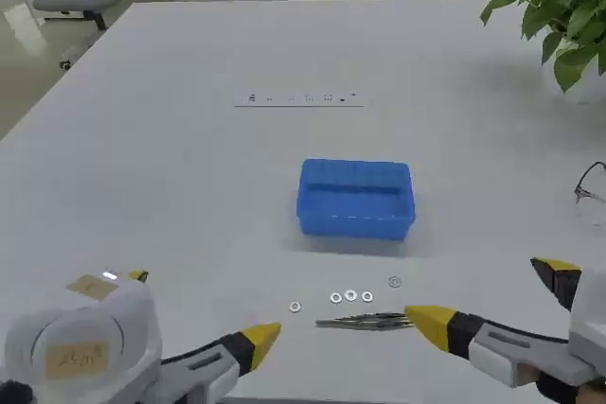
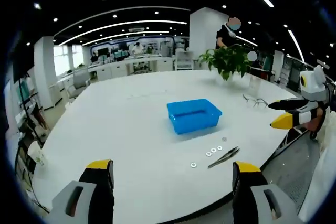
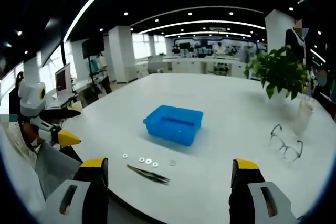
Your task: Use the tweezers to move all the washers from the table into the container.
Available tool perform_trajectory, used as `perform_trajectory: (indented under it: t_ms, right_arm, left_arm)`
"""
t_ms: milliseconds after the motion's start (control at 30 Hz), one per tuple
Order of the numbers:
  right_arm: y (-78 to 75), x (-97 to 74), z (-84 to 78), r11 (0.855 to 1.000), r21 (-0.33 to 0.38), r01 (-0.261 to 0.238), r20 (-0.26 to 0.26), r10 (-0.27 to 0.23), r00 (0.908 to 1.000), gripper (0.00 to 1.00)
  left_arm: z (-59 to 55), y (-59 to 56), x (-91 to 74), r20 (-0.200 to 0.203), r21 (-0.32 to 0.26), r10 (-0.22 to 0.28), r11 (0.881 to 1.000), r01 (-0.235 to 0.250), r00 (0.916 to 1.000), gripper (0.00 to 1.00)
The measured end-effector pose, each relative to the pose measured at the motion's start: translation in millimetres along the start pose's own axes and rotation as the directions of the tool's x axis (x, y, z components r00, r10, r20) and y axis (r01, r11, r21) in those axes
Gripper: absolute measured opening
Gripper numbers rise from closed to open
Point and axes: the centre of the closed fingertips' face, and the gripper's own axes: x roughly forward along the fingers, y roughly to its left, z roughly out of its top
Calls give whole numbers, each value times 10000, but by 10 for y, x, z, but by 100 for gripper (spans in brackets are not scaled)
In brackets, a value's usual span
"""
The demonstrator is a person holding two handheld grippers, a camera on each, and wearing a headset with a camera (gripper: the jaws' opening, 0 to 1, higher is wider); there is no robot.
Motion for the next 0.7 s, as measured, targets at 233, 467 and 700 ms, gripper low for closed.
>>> perform_trajectory:
  t_ms: [233,467,700]
  right_arm:
    - [-12,0,-8,10000,-11,-8,-26,8,10000,95]
    - [-7,12,-22,10000,-65,-47,-125,46,9999,95]
    - [-4,19,-44,10000,-68,-47,-240,45,9997,94]
  left_arm:
    - [-28,-5,-1,-110,132,53,9999,-52,9999,92]
    - [-34,-18,5,-138,217,61,9997,-58,9999,89]
    - [-48,-28,12,-220,266,27,9996,-21,9998,89]
